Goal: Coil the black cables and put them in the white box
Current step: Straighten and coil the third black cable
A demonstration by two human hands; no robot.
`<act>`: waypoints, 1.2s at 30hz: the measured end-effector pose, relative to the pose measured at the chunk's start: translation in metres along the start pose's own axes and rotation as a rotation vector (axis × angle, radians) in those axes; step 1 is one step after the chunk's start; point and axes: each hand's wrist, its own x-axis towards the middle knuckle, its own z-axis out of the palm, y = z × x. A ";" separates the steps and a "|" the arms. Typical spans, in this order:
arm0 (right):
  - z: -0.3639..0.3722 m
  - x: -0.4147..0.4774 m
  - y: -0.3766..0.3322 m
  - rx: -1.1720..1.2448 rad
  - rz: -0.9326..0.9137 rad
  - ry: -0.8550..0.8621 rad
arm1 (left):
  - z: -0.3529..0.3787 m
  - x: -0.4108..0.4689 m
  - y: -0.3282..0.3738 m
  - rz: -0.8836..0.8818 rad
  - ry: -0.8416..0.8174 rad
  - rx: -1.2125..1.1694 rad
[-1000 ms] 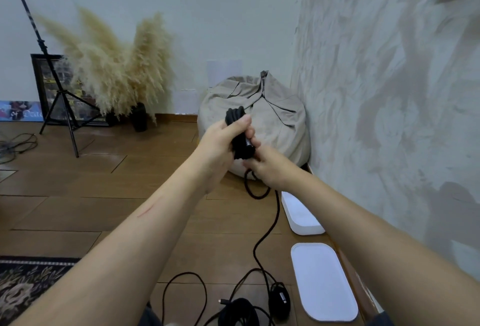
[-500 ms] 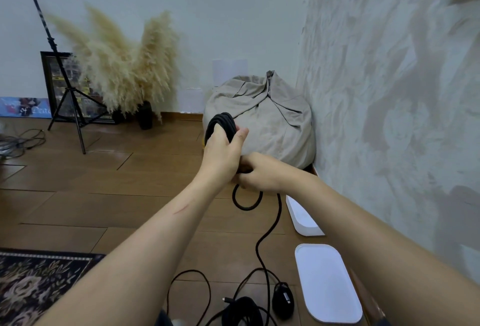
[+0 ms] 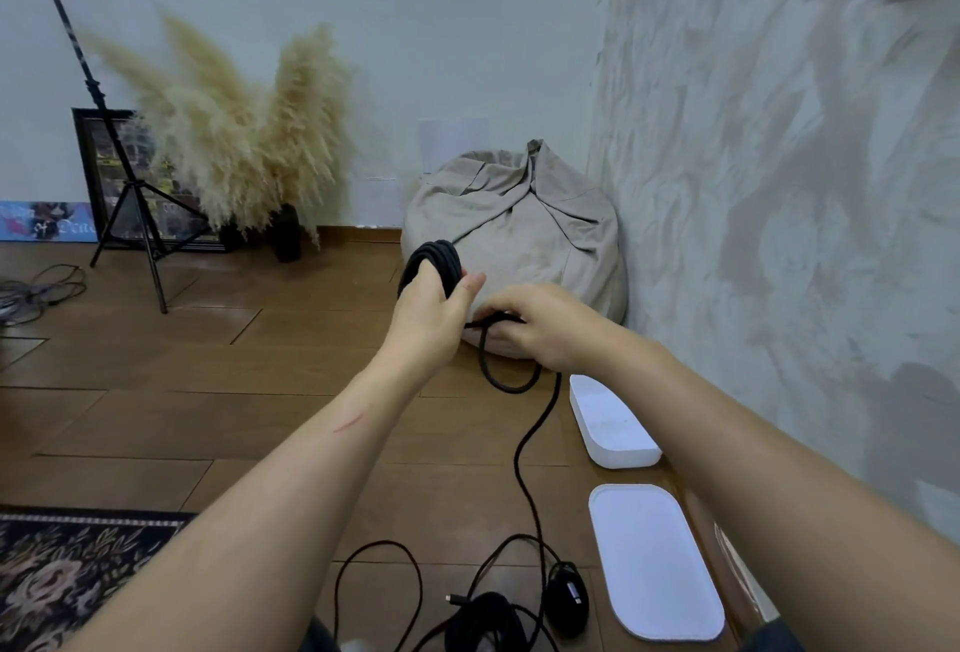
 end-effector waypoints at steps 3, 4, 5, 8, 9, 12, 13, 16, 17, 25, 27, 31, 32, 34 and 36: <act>-0.001 -0.002 0.004 -0.035 -0.015 0.032 | 0.003 0.000 -0.007 -0.022 -0.084 0.074; -0.001 -0.003 0.004 -0.036 -0.014 0.048 | 0.004 0.000 -0.007 -0.033 -0.101 0.102; -0.001 -0.005 0.006 -0.031 -0.014 0.072 | 0.003 0.000 -0.008 -0.043 -0.126 0.119; -0.004 -0.007 0.008 -0.006 0.005 0.148 | -0.003 0.002 -0.006 -0.049 -0.252 0.068; -0.005 -0.007 0.010 0.008 0.020 0.179 | -0.006 0.002 -0.006 -0.052 -0.298 0.030; -0.005 -0.007 0.013 0.069 0.052 0.236 | -0.010 -0.002 -0.001 -0.096 -0.412 -0.075; -0.004 -0.007 0.014 0.084 0.053 0.243 | -0.009 -0.003 0.000 -0.098 -0.451 -0.090; -0.004 -0.008 0.015 0.166 0.083 0.245 | -0.008 -0.001 -0.004 -0.096 -0.525 -0.077; -0.004 -0.008 0.016 0.208 0.094 0.240 | -0.007 -0.001 -0.006 -0.094 -0.525 -0.063; -0.008 -0.008 0.014 0.597 0.129 0.133 | -0.002 -0.008 0.001 0.070 -0.348 -0.008; -0.009 -0.009 0.013 0.689 0.157 0.096 | -0.004 -0.008 0.000 0.098 -0.284 0.074; -0.011 -0.014 0.015 0.648 0.158 0.058 | -0.005 -0.004 -0.003 0.071 -0.220 0.139; -0.011 -0.014 0.017 0.615 0.156 0.071 | -0.006 -0.003 -0.004 0.068 -0.222 0.139; -0.012 -0.014 0.020 0.589 0.171 0.112 | -0.006 -0.003 -0.002 0.074 -0.228 0.134; -0.012 -0.014 0.022 0.574 0.188 0.138 | -0.006 -0.002 0.000 0.078 -0.232 0.132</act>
